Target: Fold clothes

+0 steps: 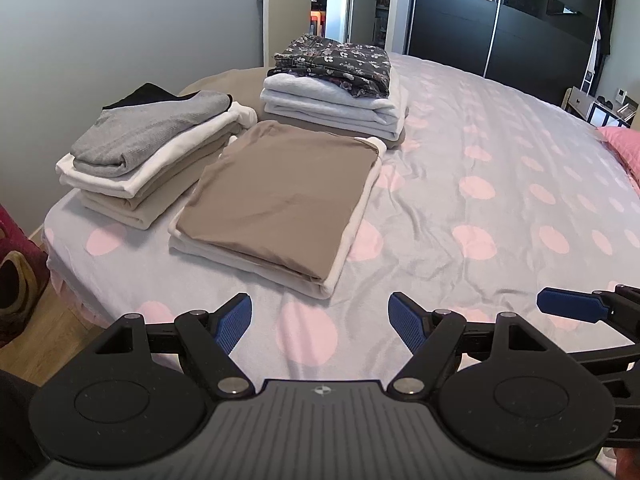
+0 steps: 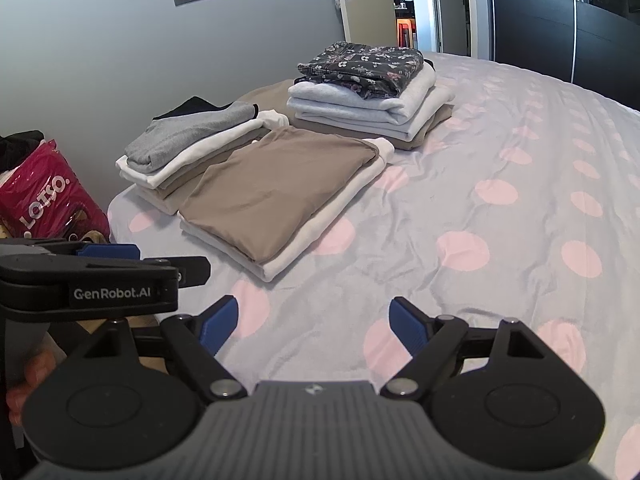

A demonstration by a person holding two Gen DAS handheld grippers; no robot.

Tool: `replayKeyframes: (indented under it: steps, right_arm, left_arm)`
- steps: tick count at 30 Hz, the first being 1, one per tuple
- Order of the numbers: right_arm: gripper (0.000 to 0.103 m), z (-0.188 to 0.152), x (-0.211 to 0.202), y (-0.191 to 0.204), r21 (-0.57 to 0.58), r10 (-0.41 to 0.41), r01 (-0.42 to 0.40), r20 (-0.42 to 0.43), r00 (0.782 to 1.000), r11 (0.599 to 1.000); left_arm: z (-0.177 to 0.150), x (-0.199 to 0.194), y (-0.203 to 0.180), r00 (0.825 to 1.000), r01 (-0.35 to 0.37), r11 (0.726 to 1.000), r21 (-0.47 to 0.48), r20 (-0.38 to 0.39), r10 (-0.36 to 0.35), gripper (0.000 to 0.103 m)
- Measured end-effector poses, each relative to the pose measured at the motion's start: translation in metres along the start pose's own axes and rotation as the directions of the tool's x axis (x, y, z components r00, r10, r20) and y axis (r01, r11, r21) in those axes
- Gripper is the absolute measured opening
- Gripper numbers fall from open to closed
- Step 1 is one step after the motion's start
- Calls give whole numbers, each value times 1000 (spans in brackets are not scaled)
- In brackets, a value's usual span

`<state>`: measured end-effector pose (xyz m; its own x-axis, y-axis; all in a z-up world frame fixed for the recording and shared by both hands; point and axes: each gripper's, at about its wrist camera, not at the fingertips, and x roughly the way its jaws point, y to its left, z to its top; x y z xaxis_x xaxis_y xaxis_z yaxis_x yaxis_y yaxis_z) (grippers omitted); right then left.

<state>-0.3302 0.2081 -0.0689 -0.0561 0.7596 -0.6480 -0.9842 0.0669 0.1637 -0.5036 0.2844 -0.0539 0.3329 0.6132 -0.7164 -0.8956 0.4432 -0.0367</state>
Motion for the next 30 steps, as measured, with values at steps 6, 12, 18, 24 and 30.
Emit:
replayKeyframes:
  steps: [6,12,18,24,30]
  right_arm:
    - [85,-2,-3,0,-3,3,-3,2,1000,1000]
    - [85,-3,-4,0,-4,6,-6,3,1000,1000]
    - [85,-3,-5,0,-1,8,-8,5,1000,1000]
    - [85,-3,-4,0,0,4,-4,5,1000,1000]
    - [85,-3,-4,0,-4,7,-7,3,1000,1000]
  left_arm:
    - [-2,-1,-2,1000,6,1000,-10,-4,-6,75]
    - [-2,-3,-2,1000,3,1000,-14,-7,-3,75]
    - [-3,-5,-3,1000,-7,1000,-15,-3,7,75]
    - [-3,-4,-2,1000,-15,1000,-22,-3,15,75]
    - [-4,-2,-3,1000,-7,1000,-29,-4,6,75]
